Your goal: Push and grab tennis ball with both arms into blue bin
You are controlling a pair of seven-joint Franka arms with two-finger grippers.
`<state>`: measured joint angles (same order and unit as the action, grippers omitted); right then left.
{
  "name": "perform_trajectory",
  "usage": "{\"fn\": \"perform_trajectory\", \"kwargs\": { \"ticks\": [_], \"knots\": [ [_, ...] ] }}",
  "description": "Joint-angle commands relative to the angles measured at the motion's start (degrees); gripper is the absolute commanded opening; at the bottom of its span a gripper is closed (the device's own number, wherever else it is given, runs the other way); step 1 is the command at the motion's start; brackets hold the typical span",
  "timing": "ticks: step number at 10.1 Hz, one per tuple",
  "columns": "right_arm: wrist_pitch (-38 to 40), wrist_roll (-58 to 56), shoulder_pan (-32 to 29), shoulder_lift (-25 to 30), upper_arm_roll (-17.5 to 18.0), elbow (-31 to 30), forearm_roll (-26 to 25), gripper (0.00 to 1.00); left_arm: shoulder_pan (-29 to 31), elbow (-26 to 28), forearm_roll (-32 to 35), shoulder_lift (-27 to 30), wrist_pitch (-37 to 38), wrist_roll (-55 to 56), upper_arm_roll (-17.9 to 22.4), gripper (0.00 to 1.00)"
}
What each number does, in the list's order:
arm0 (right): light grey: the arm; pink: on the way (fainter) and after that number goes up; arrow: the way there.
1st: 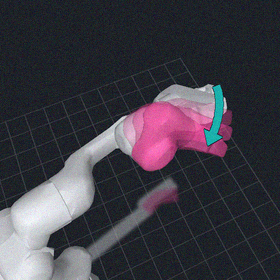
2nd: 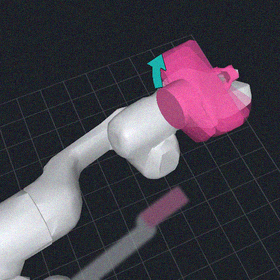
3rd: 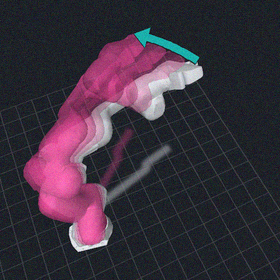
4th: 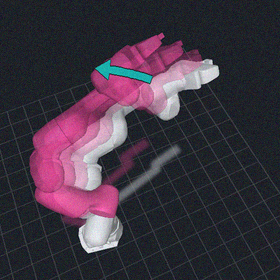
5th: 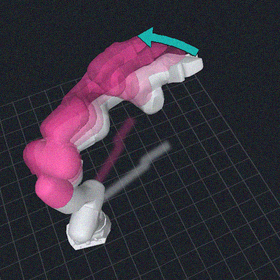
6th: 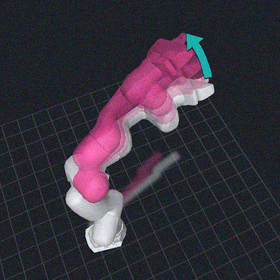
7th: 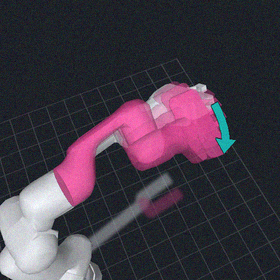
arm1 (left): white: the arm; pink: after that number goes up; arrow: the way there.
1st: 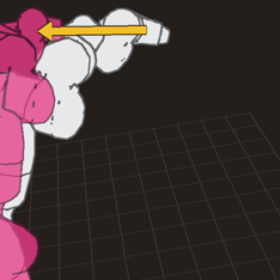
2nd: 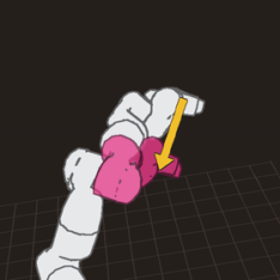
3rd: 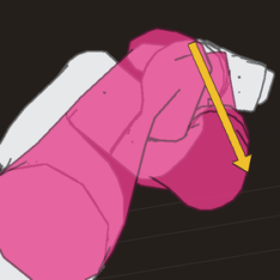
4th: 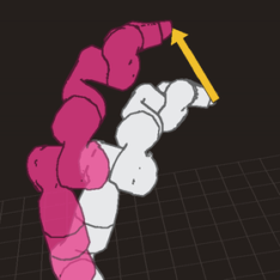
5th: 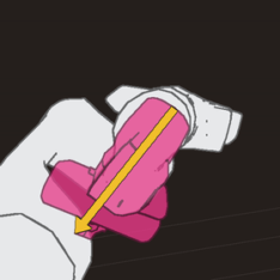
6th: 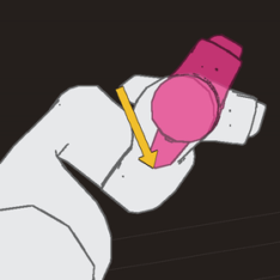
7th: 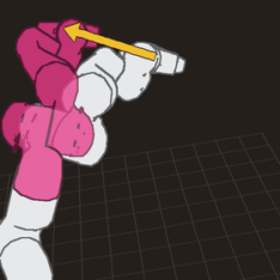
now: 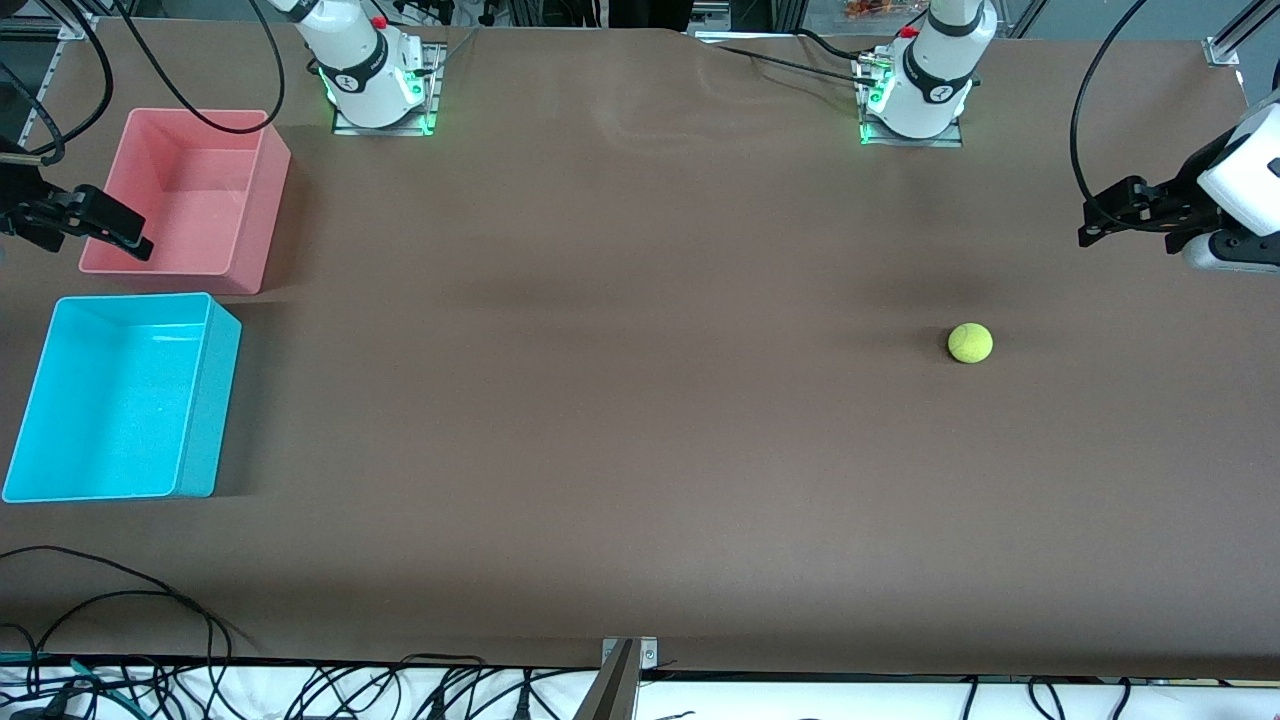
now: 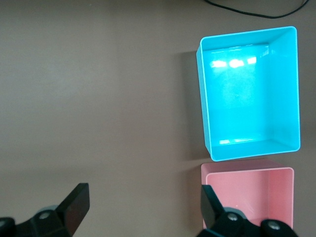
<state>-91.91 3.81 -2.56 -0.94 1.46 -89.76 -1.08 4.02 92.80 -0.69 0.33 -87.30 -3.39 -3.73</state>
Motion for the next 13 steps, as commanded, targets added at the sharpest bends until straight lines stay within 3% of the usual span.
{"fn": "perform_trajectory", "kwargs": {
  "ticks": [1, 13],
  "knots": [
    [0.68, 0.84, -0.34, -0.29, 0.38, 1.34, 0.9, 1.0, -0.15, -1.83, 1.13, -0.68, 1.43, 0.22, -0.14, 1.0],
    [0.77, 0.84, -0.34, -0.29, 0.12, 1.43, 0.82, 1.0, 1.25, -1.66, 1.13, -3.14, 1.17, -0.65, 0.65, 1.0]
  ]
}}
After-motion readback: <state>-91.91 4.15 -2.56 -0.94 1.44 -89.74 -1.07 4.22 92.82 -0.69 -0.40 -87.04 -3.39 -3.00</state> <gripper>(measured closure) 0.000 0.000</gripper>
